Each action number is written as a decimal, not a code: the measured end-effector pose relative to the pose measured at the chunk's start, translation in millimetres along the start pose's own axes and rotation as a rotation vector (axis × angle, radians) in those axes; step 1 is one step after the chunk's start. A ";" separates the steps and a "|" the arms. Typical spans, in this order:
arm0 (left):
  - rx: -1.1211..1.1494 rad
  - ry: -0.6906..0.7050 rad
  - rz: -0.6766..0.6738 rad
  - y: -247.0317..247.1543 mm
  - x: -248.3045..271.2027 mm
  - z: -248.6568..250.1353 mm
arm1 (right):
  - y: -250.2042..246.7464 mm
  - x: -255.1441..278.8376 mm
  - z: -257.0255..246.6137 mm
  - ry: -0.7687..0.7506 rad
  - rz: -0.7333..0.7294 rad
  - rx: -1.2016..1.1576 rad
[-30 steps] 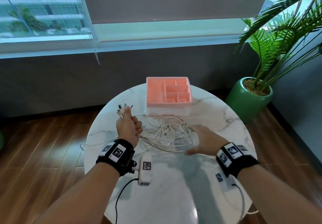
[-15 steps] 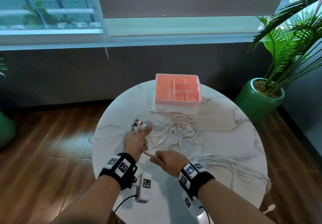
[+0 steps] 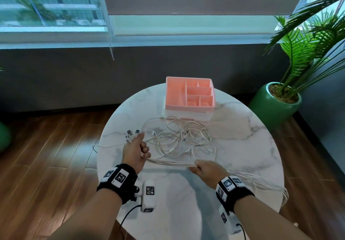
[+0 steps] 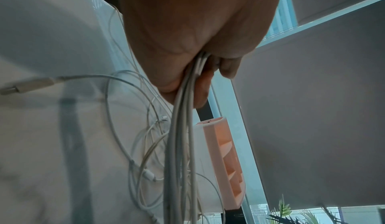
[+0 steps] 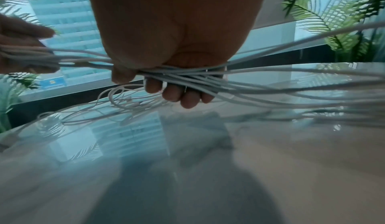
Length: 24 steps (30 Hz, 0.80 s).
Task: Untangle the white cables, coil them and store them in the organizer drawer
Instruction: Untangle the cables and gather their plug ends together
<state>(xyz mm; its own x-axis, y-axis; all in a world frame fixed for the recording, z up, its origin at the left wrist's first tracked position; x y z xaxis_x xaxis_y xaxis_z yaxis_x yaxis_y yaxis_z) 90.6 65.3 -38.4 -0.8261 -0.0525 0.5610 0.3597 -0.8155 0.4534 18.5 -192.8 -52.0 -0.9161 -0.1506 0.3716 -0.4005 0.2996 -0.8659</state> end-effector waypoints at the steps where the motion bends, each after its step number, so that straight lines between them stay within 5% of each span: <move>1: 0.007 0.001 0.004 -0.4 -1.4 1.5 | 1.4 0.3 4.3 0.036 -0.018 -0.013; 10: -0.117 0.085 -0.101 10.7 4.5 17.5 | 5.1 12.9 13.2 0.082 -0.017 0.055; 18: -0.298 0.123 -0.114 15.7 -0.7 12.5 | -4.5 20.6 30.1 0.232 -0.263 0.018; 24: -0.333 0.099 -0.092 11.4 -6.1 4.3 | -53.9 -38.8 -16.3 0.103 -0.069 -0.075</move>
<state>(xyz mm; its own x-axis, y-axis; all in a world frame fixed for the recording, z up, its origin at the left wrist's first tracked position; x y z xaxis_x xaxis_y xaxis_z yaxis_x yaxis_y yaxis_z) 101.7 58.8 -33.6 -0.8924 -0.0124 0.4512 0.1342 -0.9617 0.2391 75.3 -187.7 -14.3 -0.8821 -0.0773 0.4647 -0.4591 0.3621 -0.8112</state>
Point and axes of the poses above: each hand's wrist, its own x-axis away from the middle knuckle, its own y-axis out of the palm, z = x × y, the point moved 8 cm from there along -x, towards the middle knuckle, and after that the axes turned 1 degree about -x, right-handed, at the moved point
